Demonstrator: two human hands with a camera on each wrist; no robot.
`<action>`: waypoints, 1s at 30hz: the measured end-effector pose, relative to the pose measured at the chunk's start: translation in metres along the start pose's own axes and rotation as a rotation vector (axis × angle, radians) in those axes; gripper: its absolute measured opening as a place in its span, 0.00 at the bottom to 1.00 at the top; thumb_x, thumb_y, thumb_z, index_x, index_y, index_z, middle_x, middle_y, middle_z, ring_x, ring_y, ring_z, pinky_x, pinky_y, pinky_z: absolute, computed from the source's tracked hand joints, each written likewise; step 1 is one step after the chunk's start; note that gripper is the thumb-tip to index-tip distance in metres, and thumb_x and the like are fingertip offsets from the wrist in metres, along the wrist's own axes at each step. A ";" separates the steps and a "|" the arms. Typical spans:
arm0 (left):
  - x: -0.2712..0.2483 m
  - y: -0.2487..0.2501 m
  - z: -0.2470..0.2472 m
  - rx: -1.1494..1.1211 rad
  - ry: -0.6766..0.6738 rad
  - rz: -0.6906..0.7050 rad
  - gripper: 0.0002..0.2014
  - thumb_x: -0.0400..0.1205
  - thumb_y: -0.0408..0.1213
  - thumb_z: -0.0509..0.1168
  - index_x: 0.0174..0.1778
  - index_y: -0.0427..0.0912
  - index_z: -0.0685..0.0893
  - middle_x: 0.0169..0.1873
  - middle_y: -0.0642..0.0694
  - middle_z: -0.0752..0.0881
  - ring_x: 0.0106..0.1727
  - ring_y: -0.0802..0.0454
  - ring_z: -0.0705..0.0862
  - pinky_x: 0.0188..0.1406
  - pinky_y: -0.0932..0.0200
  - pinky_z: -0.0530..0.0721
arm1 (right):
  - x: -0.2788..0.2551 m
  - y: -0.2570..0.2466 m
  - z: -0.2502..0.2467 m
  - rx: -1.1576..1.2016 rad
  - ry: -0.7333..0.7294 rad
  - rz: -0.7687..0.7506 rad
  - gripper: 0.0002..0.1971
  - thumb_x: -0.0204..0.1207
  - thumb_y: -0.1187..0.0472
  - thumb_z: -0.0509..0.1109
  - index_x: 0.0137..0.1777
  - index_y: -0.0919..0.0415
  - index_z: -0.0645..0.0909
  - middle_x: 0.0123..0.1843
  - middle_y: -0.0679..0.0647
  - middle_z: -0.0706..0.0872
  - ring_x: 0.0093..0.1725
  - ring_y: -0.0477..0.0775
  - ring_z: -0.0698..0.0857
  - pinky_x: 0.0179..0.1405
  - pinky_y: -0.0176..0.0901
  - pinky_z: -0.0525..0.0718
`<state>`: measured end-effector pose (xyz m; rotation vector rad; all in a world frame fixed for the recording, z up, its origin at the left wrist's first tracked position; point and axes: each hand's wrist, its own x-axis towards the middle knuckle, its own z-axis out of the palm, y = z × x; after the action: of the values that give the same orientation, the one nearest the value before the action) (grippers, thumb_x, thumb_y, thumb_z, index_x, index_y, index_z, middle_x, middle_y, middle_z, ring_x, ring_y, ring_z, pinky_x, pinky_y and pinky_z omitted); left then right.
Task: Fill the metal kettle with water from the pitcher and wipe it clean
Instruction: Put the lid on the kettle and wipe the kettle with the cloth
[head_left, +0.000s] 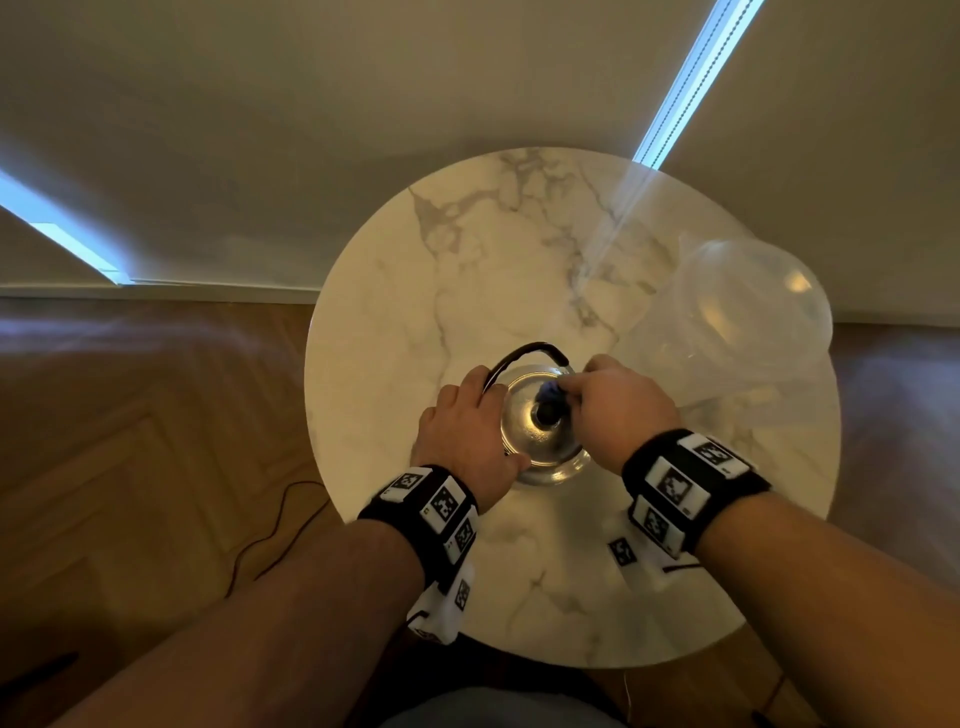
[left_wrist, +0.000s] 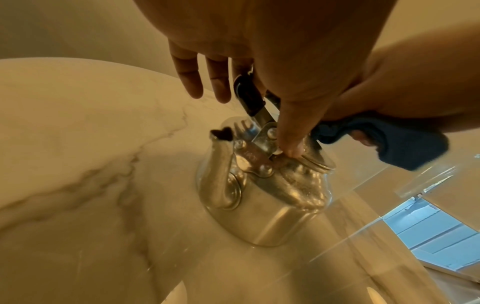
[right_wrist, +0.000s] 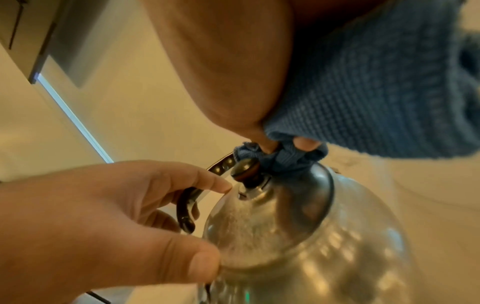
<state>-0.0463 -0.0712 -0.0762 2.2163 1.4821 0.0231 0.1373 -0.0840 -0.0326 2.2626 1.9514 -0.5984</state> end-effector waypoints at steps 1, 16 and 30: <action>0.000 0.000 0.000 0.002 0.000 0.001 0.40 0.70 0.60 0.74 0.76 0.54 0.68 0.81 0.52 0.61 0.74 0.45 0.69 0.69 0.45 0.75 | 0.009 -0.006 0.000 -0.010 0.004 0.001 0.15 0.86 0.53 0.64 0.68 0.39 0.86 0.49 0.50 0.75 0.45 0.58 0.81 0.42 0.45 0.77; 0.000 -0.002 0.004 0.017 0.043 0.027 0.39 0.70 0.61 0.72 0.75 0.52 0.69 0.79 0.50 0.63 0.73 0.45 0.70 0.70 0.46 0.74 | 0.012 -0.049 -0.003 -0.203 -0.127 -0.090 0.13 0.84 0.50 0.64 0.63 0.40 0.86 0.55 0.50 0.73 0.42 0.56 0.82 0.37 0.45 0.79; 0.000 -0.006 0.005 -0.003 0.029 0.022 0.30 0.72 0.50 0.66 0.71 0.51 0.71 0.74 0.50 0.66 0.65 0.43 0.75 0.61 0.47 0.76 | -0.041 -0.055 0.010 -0.333 -0.134 -0.278 0.20 0.82 0.59 0.64 0.73 0.47 0.82 0.70 0.46 0.78 0.52 0.58 0.84 0.36 0.48 0.80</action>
<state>-0.0503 -0.0715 -0.0829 2.2392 1.4724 0.0646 0.0776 -0.1154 -0.0178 1.7302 2.1286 -0.3977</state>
